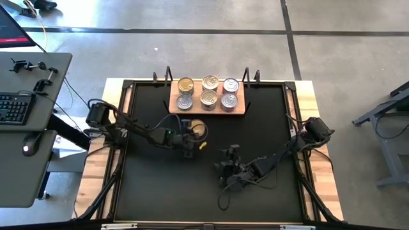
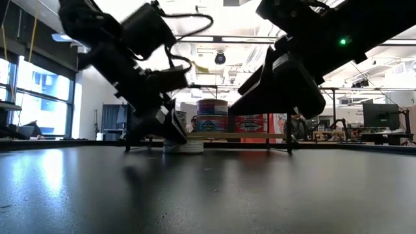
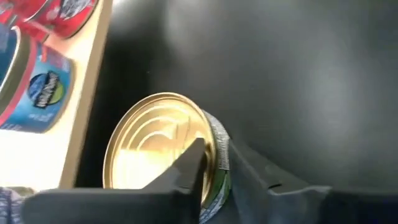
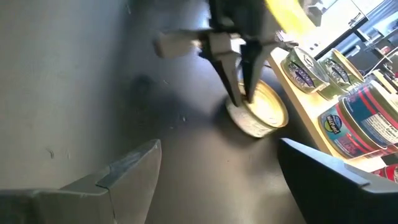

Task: Stack canned seafood by type on shelf
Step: Stack the green tuna can on top of the green tuna can on the shelf

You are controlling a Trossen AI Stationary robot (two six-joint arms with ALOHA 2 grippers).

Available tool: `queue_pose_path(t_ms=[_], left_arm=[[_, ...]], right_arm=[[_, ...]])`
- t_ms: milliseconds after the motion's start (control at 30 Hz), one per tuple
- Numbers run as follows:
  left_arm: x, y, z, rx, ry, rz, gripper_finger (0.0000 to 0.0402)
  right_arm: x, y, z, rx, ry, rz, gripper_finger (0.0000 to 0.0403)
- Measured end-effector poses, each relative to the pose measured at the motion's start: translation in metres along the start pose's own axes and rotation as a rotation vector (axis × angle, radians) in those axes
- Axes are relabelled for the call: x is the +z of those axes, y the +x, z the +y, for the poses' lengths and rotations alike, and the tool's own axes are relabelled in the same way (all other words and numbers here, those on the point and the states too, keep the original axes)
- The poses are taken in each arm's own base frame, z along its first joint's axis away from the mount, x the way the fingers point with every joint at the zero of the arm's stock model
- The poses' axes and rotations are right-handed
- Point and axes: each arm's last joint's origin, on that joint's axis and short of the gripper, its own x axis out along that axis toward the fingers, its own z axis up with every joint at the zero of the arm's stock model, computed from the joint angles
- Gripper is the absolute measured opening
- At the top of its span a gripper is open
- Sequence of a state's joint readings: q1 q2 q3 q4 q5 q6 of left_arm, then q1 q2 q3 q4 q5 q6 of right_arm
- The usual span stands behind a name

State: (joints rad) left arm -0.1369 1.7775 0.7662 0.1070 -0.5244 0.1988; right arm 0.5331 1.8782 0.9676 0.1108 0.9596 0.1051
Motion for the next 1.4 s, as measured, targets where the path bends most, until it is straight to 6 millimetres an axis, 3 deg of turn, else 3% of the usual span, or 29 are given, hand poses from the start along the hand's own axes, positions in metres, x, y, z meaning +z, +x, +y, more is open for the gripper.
queue_pose_path(t_ms=[167,533,867,1067,1400], left_arm=[[0.004,-0.015,-0.02,0.013,-0.004,-0.028,0.0007],[0.026,-0.061,-0.069,0.007,0.0,-0.131,0.0001],[0.039,-0.065,-0.07,-0.008,-0.241,-0.235,0.0001],[0.041,-0.064,-0.068,-0.01,-0.265,-0.245,0.0001],[0.043,-0.064,-0.068,-0.01,-0.28,-0.264,0.0]], right_arm=[[0.0,0.0,0.0,0.0,0.005,0.0,0.0314],[0.0,0.001,-0.001,-0.003,0.028,0.002,0.0314],[0.002,0.014,-0.008,0.059,0.106,0.016,0.0314],[0.002,0.027,-0.014,0.226,-0.006,0.047,0.0314],[0.007,0.067,-0.046,0.314,-0.147,-0.029,0.0314]])
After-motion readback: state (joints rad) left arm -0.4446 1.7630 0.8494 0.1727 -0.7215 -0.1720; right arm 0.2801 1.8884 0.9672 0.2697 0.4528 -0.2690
